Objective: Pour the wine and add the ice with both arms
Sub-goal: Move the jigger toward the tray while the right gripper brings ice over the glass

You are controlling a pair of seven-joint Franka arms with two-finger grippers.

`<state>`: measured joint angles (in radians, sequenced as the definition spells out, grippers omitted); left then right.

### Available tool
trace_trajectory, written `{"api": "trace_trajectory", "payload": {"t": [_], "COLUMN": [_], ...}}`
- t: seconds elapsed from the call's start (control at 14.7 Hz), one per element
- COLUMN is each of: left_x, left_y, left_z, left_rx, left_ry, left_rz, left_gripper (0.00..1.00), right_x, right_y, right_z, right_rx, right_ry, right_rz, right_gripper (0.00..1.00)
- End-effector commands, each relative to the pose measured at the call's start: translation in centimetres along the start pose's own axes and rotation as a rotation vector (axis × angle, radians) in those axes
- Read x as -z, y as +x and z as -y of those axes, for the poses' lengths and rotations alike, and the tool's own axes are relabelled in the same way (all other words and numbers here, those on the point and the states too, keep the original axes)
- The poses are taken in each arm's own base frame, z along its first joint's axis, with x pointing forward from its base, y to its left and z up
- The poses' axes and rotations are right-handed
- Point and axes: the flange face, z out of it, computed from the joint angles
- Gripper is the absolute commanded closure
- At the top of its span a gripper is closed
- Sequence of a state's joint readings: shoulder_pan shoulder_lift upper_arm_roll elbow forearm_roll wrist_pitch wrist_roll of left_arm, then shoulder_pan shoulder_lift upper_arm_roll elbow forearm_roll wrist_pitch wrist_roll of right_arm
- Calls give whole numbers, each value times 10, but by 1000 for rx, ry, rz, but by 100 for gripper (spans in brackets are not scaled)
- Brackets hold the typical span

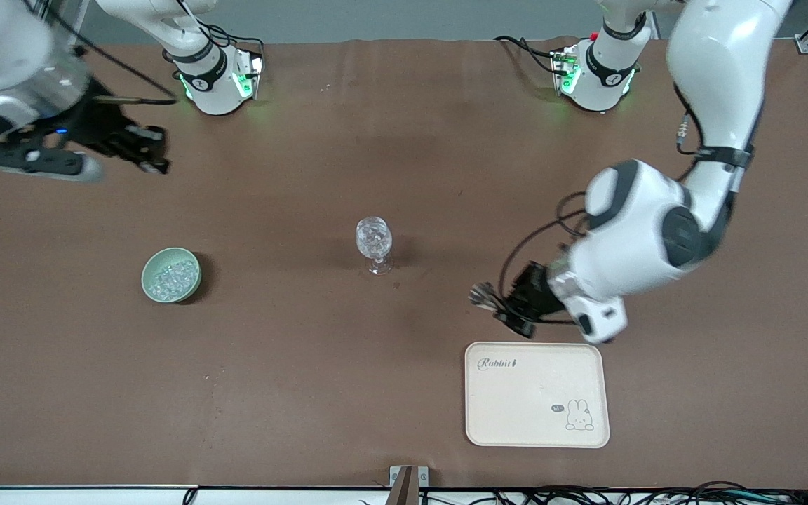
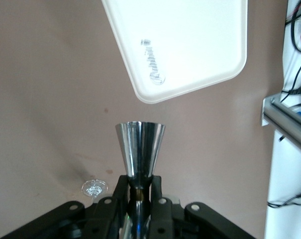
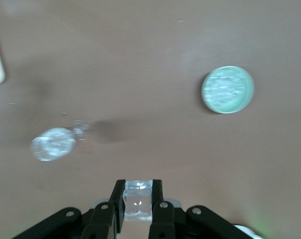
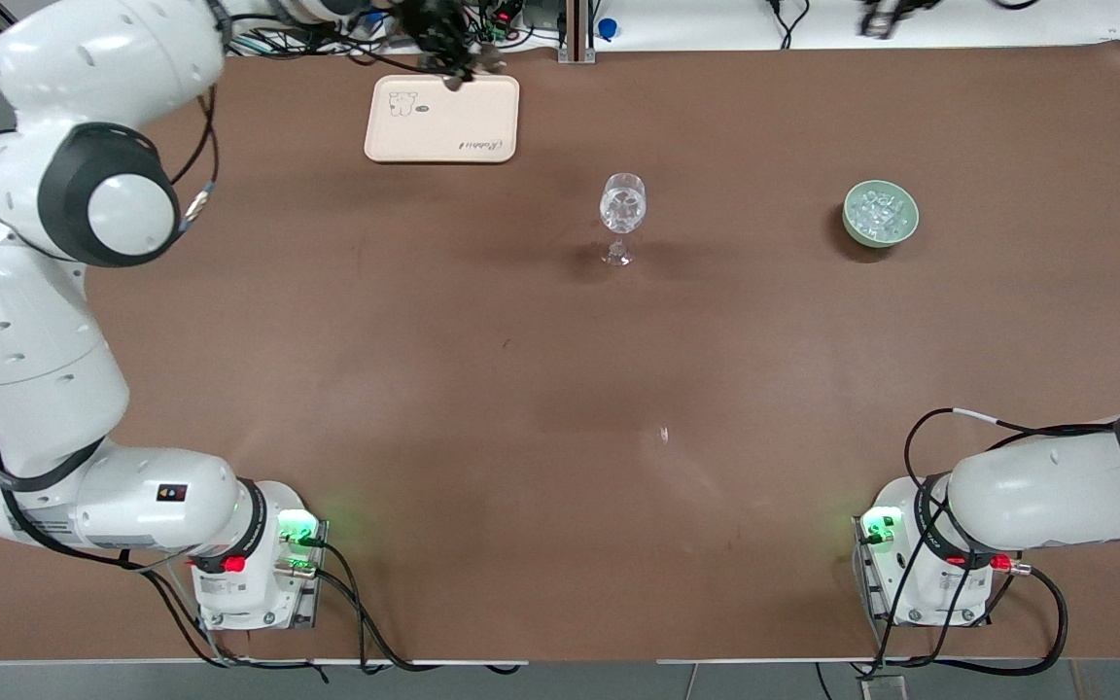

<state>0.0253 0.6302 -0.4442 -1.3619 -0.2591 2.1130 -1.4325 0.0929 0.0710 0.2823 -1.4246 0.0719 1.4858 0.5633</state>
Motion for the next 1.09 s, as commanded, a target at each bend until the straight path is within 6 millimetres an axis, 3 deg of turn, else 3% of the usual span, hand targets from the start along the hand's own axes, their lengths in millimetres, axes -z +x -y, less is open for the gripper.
{"api": "trace_trajectory", "payload": {"t": [0.0, 0.14, 0.41, 0.54, 0.75, 1.02], "left_x": [-15, -29, -65, -77, -90, -110], "left_y": [89, 154, 241, 264, 297, 306], "left_z": [6, 18, 40, 45, 60, 67], "left_rx": [45, 144, 306, 387, 526, 501], "left_ry": [-21, -52, -89, -121, -170, -215], "left_rz": [162, 269, 394, 466, 585, 642], "left_gripper": [99, 99, 98, 98, 95, 94], "right_x": [-45, -78, -168, -203, -231, -259], "right_y": [-1, -14, -32, -38, -47, -52], "right_z": [66, 117, 192, 213, 227, 233], "right_rx": [-24, -16, 77, 91, 126, 140], "right_ry": [41, 63, 10, -12, -46, -81], "right_rz": [33, 34, 28, 16, 18, 9], "right_gripper": [100, 100, 99, 99, 99, 98]}}
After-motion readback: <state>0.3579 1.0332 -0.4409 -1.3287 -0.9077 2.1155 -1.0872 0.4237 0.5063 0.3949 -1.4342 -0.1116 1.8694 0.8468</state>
